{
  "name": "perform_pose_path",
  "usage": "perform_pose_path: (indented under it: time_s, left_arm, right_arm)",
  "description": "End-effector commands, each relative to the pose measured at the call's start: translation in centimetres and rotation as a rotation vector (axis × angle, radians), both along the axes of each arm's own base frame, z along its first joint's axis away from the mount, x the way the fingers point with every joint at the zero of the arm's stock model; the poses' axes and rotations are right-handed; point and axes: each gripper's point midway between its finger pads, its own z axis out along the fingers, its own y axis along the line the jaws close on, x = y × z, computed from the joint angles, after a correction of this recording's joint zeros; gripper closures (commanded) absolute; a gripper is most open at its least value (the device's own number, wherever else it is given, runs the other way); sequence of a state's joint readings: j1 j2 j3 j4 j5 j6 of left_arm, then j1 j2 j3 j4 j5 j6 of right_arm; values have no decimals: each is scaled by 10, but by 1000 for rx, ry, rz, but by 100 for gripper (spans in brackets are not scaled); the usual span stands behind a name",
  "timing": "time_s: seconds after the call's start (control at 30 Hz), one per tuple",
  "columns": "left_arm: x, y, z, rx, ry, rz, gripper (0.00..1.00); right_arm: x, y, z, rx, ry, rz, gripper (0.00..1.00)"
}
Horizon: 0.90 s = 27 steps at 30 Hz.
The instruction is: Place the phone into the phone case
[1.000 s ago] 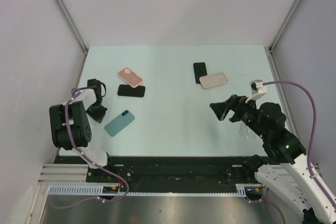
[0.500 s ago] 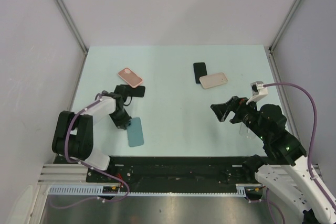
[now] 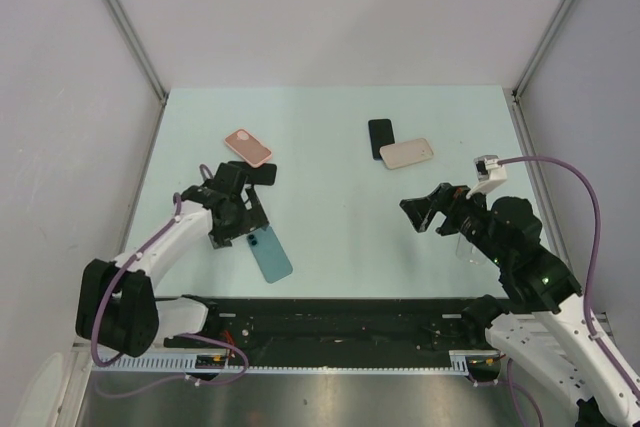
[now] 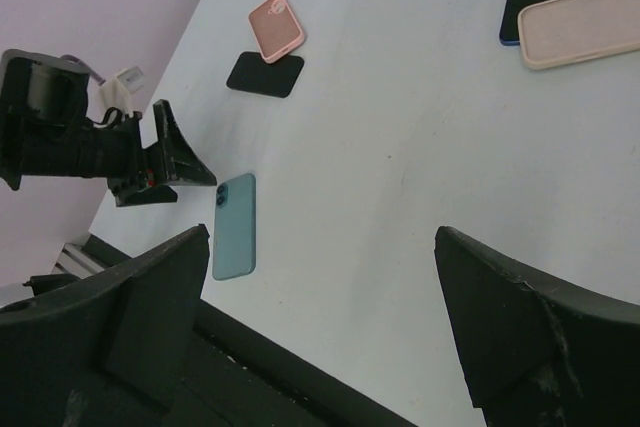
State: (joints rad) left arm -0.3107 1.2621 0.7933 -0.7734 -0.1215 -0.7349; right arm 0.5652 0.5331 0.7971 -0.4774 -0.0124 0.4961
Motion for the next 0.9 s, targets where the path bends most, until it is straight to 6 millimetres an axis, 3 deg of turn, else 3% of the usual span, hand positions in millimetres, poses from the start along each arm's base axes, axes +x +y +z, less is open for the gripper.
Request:
perform_pose_path:
  time_s: [0.0, 0.2, 0.5, 0.87]
  left_arm:
    - [3, -12, 16, -43, -50, 5, 0]
    - [-3, -28, -9, -40, 39, 16, 4]
    - [-2, -52, -24, 13, 119, -14, 0]
    - [-17, -42, -43, 72, 191, 41, 2]
  right_arm:
    - [5, 0, -6, -8, 13, -13, 0]
    - [9, 3, -18, -28, 58, -17, 0]
    - [3, -2, -19, -34, 60, -17, 1]
    - [0, -12, -18, -51, 42, -48, 0]
